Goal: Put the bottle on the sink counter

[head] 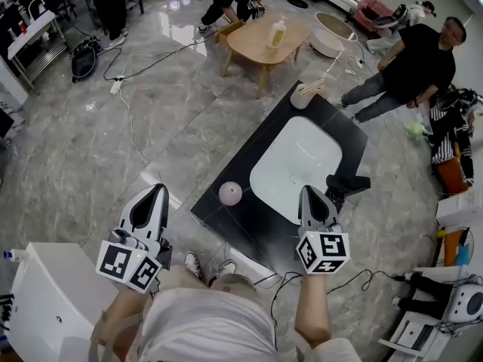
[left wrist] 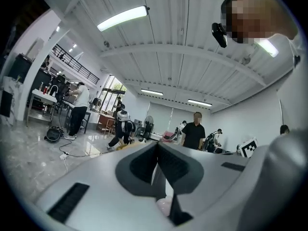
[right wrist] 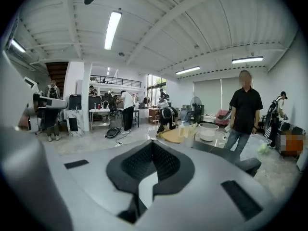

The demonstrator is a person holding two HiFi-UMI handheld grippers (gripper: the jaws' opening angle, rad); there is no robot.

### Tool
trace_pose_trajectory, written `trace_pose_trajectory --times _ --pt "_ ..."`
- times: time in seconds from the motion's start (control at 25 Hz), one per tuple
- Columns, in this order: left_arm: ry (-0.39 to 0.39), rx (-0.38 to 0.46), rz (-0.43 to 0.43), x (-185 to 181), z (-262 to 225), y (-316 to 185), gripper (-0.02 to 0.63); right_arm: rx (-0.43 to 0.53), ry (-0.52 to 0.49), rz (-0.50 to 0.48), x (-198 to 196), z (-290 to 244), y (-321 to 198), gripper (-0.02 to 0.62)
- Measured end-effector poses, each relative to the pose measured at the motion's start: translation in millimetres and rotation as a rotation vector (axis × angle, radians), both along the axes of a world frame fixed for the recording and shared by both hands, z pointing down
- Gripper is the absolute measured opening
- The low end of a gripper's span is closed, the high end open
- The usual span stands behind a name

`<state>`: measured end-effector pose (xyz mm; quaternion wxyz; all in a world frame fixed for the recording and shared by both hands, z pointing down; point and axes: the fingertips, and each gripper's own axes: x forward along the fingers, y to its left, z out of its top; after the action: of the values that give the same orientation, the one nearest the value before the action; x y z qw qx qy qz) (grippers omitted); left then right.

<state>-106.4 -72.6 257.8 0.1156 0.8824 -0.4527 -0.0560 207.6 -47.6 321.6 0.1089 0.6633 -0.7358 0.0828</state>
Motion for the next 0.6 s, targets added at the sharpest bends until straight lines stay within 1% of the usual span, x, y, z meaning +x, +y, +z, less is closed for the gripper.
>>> trace_pose_trajectory --times 0.16,0.36,0.6 --pt "0.011 0.047 -0.01 -4.8 -24.1 -1.3 0.014 0.085 0.013 0.005 9.2 -48.1 11.2 0.011" --pt "0.027 0.088 -0.043 -13.8 -47.5 -0.5 0.014 0.186 0.017 0.006 18.8 -103.6 31.0 0.011" --pt "0.052 0.139 -0.092 -18.9 -68.8 -0.3 0.014 0.291 0.012 0.033 32.6 -152.3 61.1 0.011"
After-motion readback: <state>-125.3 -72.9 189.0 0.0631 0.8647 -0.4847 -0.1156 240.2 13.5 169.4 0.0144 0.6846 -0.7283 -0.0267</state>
